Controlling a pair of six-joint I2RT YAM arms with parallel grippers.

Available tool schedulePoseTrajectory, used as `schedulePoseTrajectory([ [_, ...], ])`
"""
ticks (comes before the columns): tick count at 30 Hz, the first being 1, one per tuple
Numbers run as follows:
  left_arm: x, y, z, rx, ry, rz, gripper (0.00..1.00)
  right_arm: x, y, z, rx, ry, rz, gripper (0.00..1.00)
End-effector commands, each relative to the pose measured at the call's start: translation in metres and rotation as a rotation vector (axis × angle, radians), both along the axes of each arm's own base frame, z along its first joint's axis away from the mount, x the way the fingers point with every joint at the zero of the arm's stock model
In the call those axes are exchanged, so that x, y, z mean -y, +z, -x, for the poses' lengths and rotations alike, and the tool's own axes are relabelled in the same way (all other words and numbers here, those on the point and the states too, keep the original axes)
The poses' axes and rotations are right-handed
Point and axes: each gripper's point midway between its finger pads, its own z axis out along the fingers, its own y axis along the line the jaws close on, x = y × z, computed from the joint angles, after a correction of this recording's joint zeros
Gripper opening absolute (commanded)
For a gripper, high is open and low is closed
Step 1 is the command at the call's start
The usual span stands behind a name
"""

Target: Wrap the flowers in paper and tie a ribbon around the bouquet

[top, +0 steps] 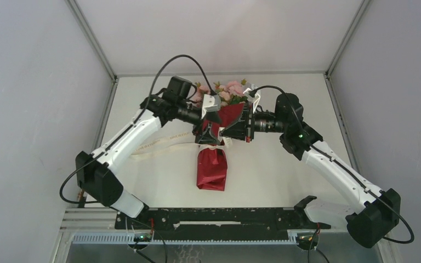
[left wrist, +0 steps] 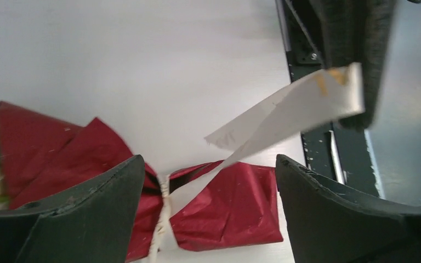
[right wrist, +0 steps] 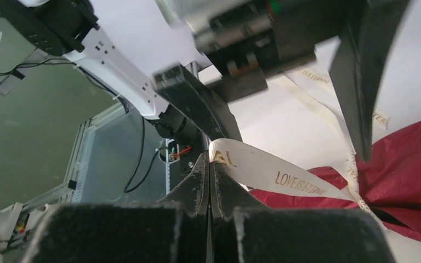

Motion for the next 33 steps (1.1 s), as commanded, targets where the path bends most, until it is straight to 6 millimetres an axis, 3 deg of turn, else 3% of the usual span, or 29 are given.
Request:
schedulePoseTrajectory([
  [1, 0.018, 0.002, 0.019, -0.02, -0.125, 0.039, 0.93, -0.002, 0.025, 0.012, 0.107, 0.081, -0.06, 0.0],
  [3, 0.026, -0.006, 0.019, -0.022, -0.131, 0.019, 0.9, -0.002, 0.025, 0.014, 0.11, 0.093, -0.062, 0.0],
  [5, 0.032, -0.013, 0.019, -0.023, -0.131, -0.006, 0.75, -0.002, 0.025, 0.015, 0.111, 0.094, -0.061, 0.0],
  [9, 0.034, -0.017, 0.012, -0.039, -0.095, -0.031, 0.08, 0.004, 0.014, 0.015, 0.1, 0.066, -0.014, 0.0],
  [10, 0.032, -0.018, 0.01, -0.043, -0.078, -0.038, 0.01, 0.007, 0.009, 0.013, 0.093, 0.041, 0.01, 0.06],
  [13, 0.029, -0.015, 0.003, -0.052, -0.01, -0.031, 0.0, 0.02, -0.016, -0.004, 0.061, -0.103, 0.107, 0.34],
  [15, 0.026, -0.012, -0.002, -0.082, 0.04, -0.012, 0.0, 0.032, -0.038, -0.018, 0.009, -0.218, 0.151, 0.45],
  [20, 0.019, -0.006, -0.006, -0.158, 0.116, 0.023, 0.0, 0.05, -0.102, -0.041, -0.162, -0.385, 0.135, 0.55],
  [25, 0.013, 0.001, 0.005, -0.183, 0.098, 0.048, 0.0, 0.037, -0.149, -0.052, -0.101, -0.39, 0.203, 0.57],
  [31, 0.01, -0.004, 0.012, -0.183, 0.085, 0.044, 0.0, 0.003, -0.136, -0.078, 0.112, -0.311, 0.094, 0.55],
  [33, 0.01, -0.004, 0.009, -0.18, 0.102, 0.044, 0.0, -0.009, -0.136, -0.073, 0.127, -0.241, 0.068, 0.54],
])
